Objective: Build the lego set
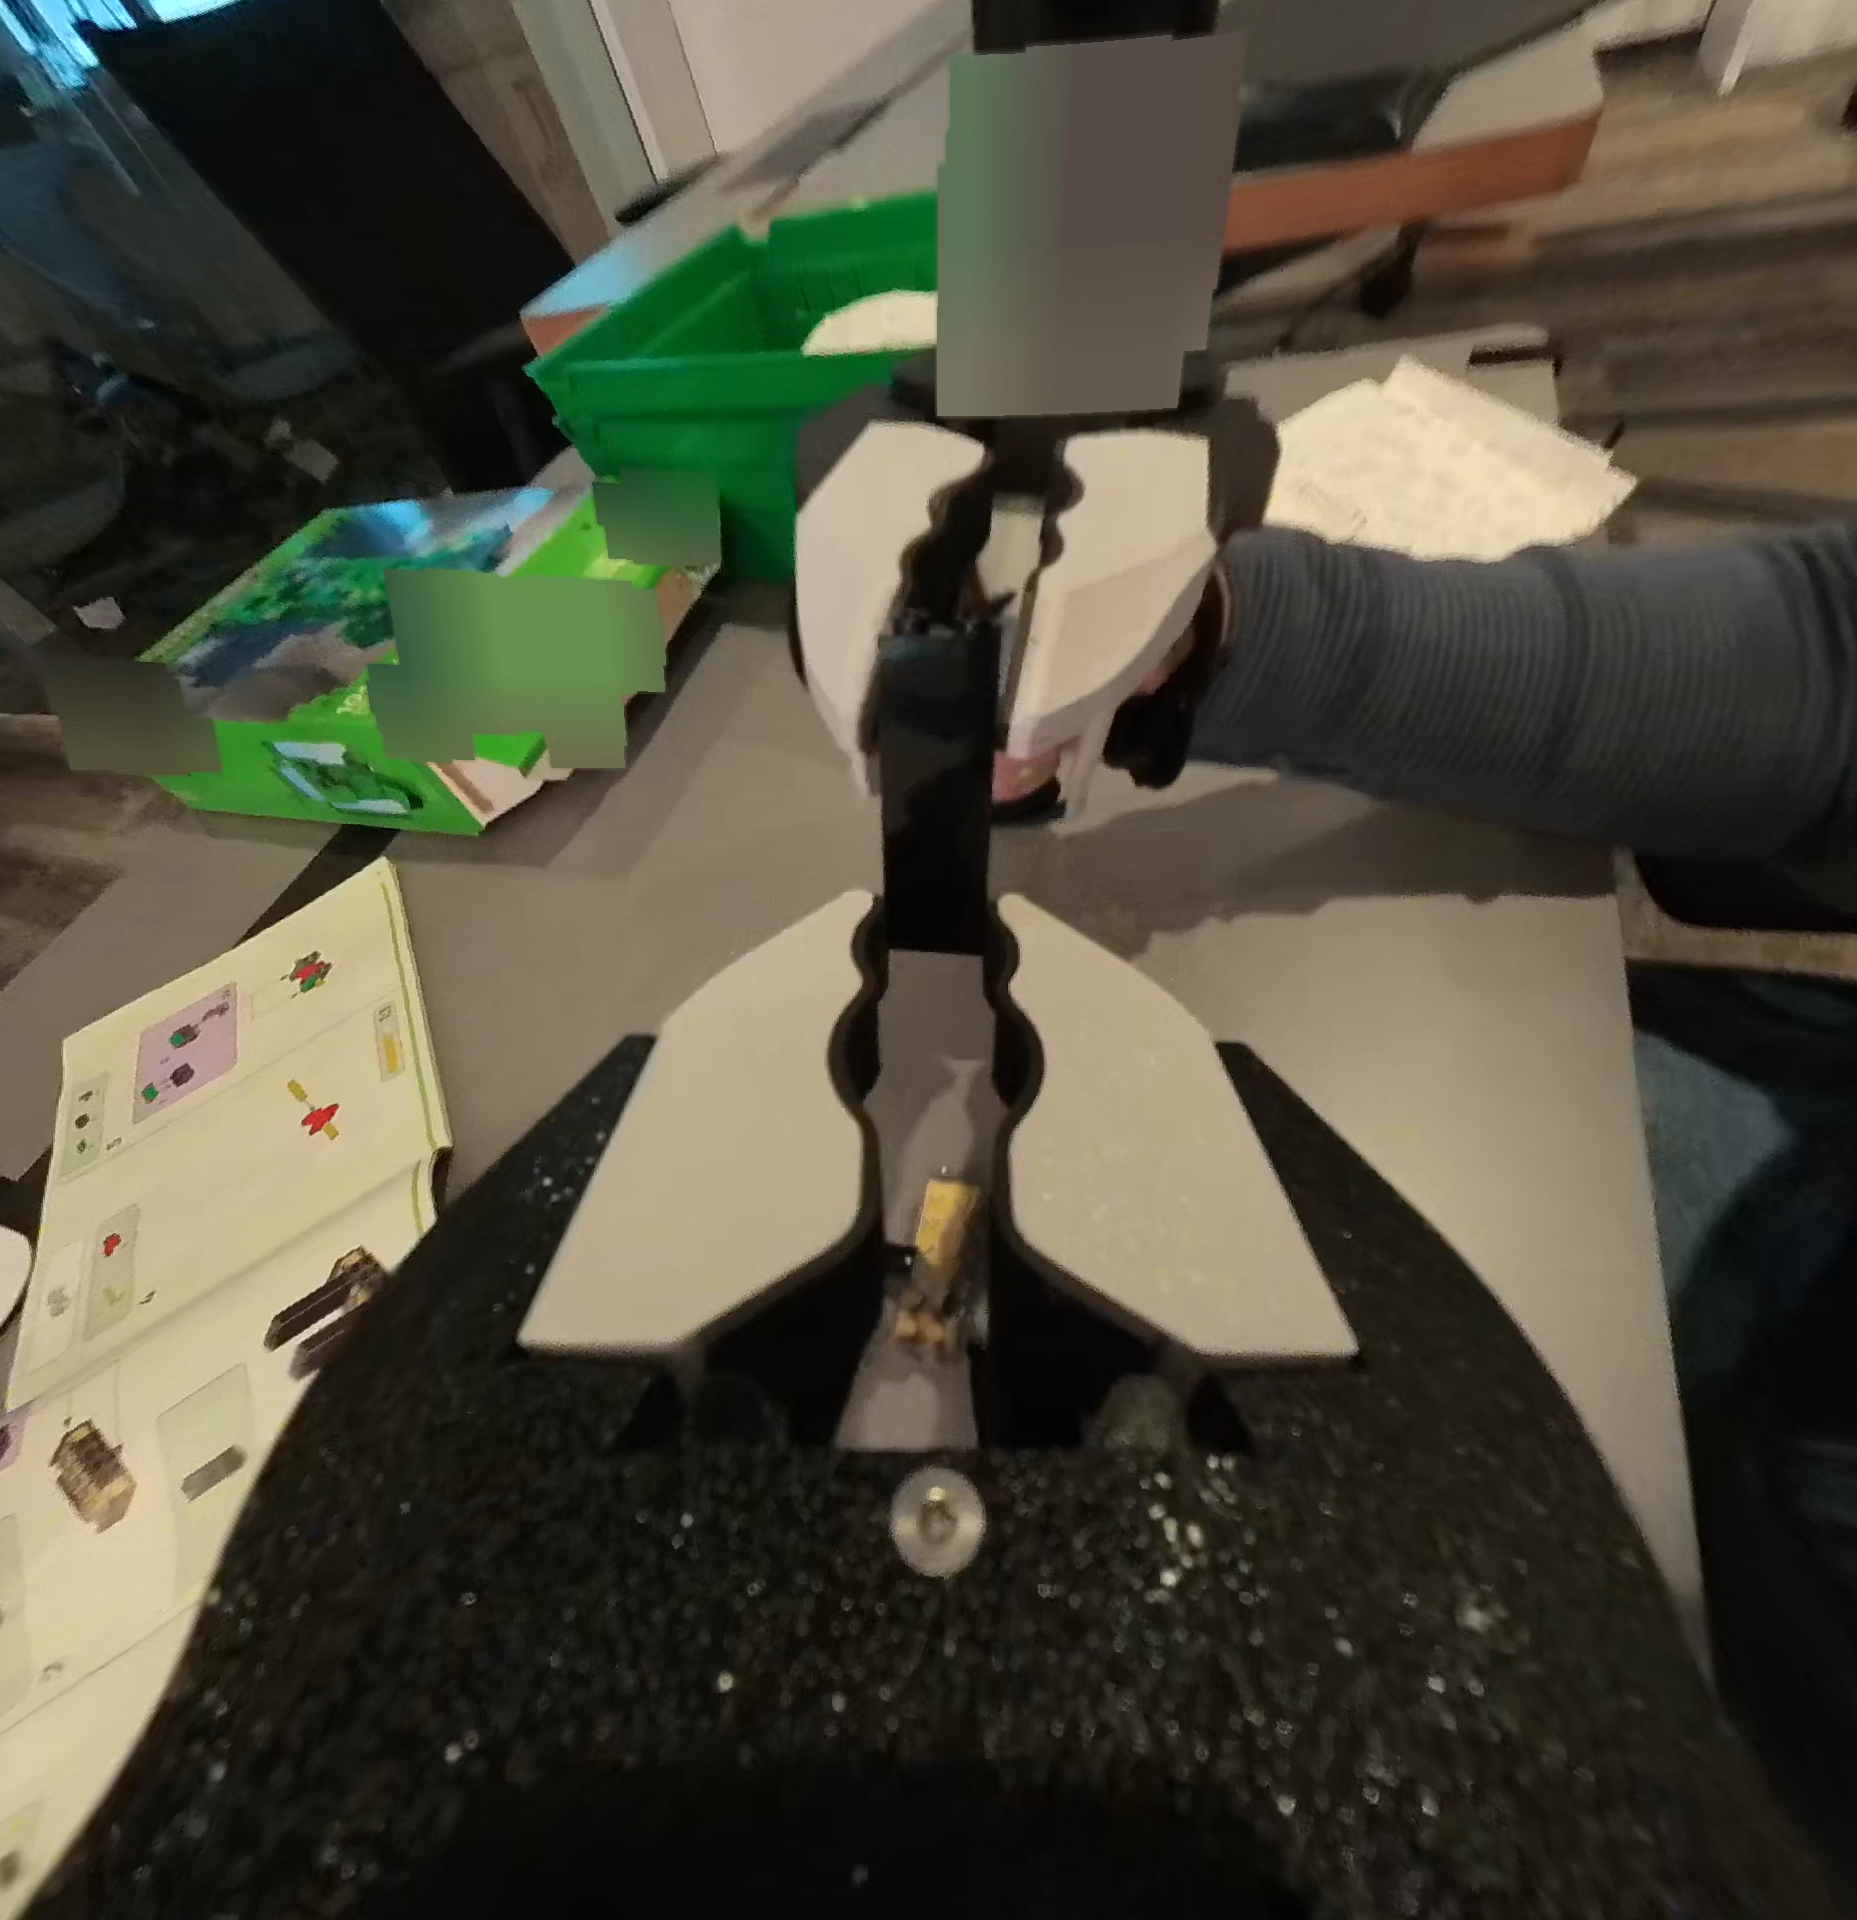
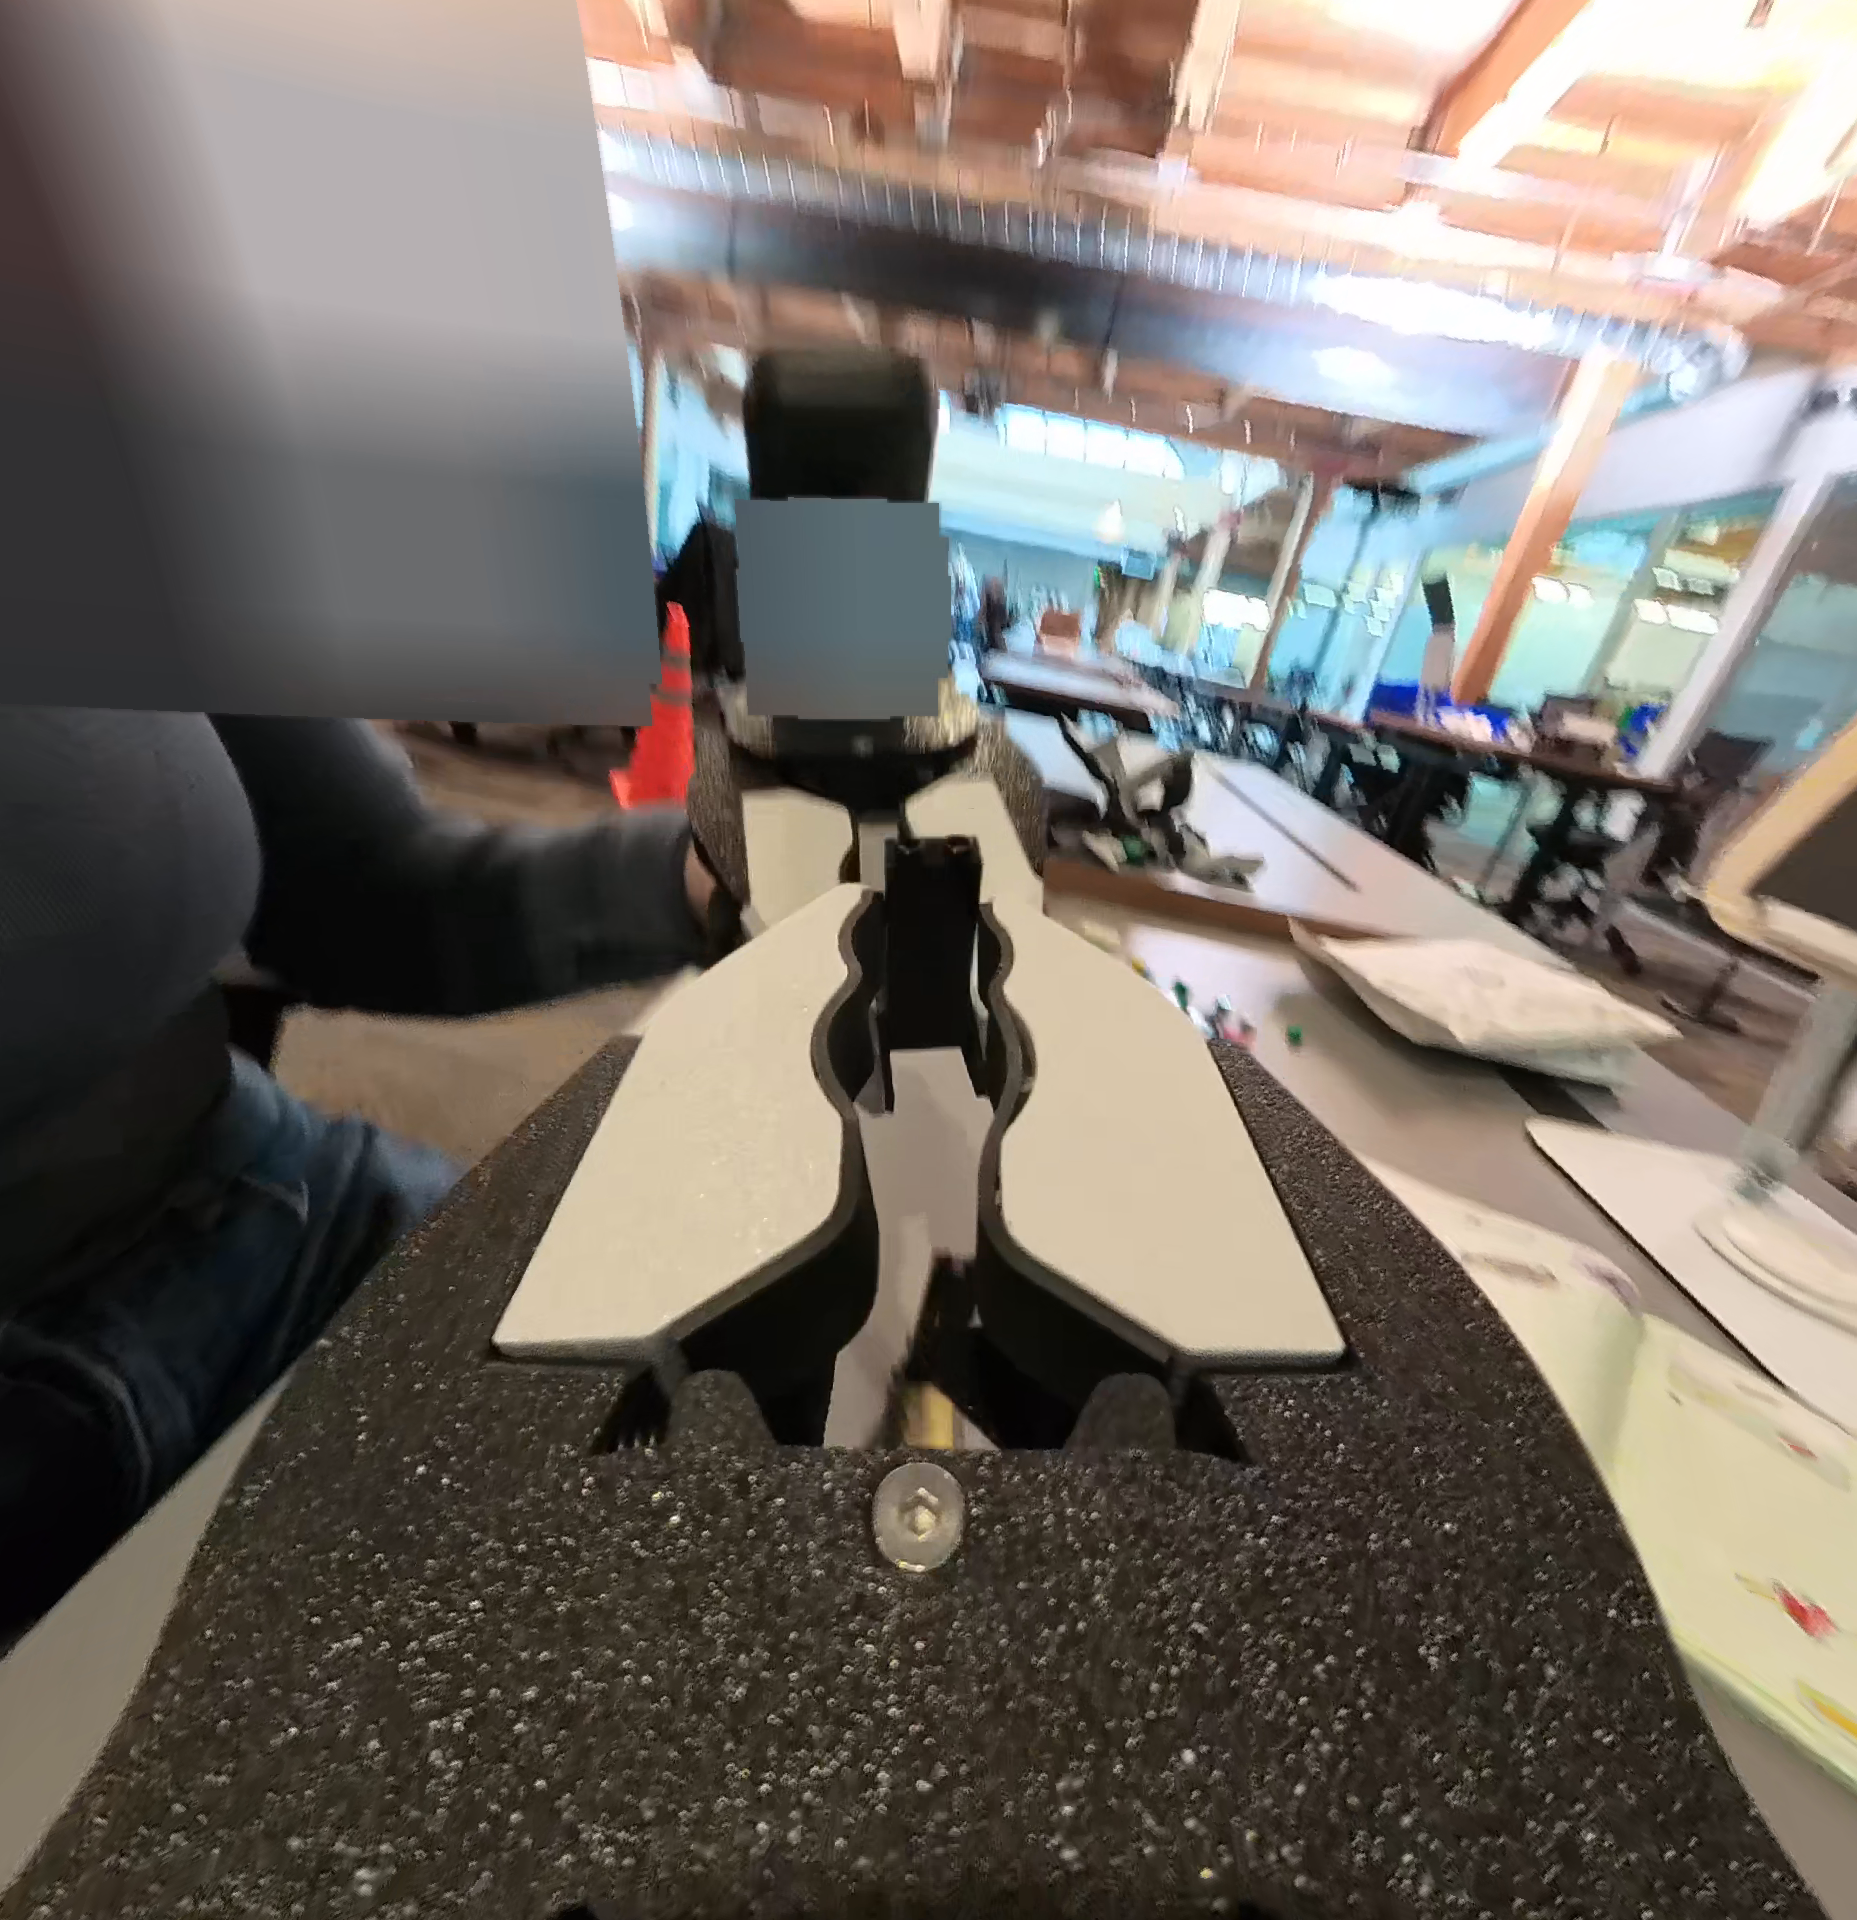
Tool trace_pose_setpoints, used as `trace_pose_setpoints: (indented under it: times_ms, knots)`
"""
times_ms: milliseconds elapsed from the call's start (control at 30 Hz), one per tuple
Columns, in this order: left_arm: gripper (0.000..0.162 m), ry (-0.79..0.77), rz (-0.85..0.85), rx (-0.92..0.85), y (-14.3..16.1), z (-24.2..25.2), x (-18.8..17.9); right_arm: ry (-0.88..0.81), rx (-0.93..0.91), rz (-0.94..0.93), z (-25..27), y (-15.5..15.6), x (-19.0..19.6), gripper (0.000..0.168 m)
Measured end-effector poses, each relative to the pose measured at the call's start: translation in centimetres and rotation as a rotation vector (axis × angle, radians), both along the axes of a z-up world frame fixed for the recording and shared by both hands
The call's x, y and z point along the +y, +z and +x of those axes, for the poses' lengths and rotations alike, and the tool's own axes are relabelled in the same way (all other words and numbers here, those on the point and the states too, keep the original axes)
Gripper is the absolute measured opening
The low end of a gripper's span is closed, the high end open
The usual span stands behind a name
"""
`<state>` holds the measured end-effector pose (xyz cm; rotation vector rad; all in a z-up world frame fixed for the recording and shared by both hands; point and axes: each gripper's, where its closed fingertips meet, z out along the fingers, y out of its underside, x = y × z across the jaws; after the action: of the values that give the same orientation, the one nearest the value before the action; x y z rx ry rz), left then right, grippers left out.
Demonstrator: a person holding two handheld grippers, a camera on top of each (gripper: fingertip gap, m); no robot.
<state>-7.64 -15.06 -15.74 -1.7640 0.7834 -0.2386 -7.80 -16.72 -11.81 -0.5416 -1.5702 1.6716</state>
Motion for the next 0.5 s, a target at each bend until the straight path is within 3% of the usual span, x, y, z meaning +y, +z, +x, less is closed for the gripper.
trace_pose_setpoints:
  times_ms: [200, 500]
  knots:
    - [0.017, -0.035, -0.091, 0.093, -1.2, -0.5, -0.6, -0.07, -0.092, 0.11, -0.2, -1.5, 0.1, 0.031]
    - [0.017, -0.069, -0.101, 0.031, -1.6, 0.2, -0.4, -0.043, -0.071, 0.085, 0.0, -1.0, -0.3, 0.017]
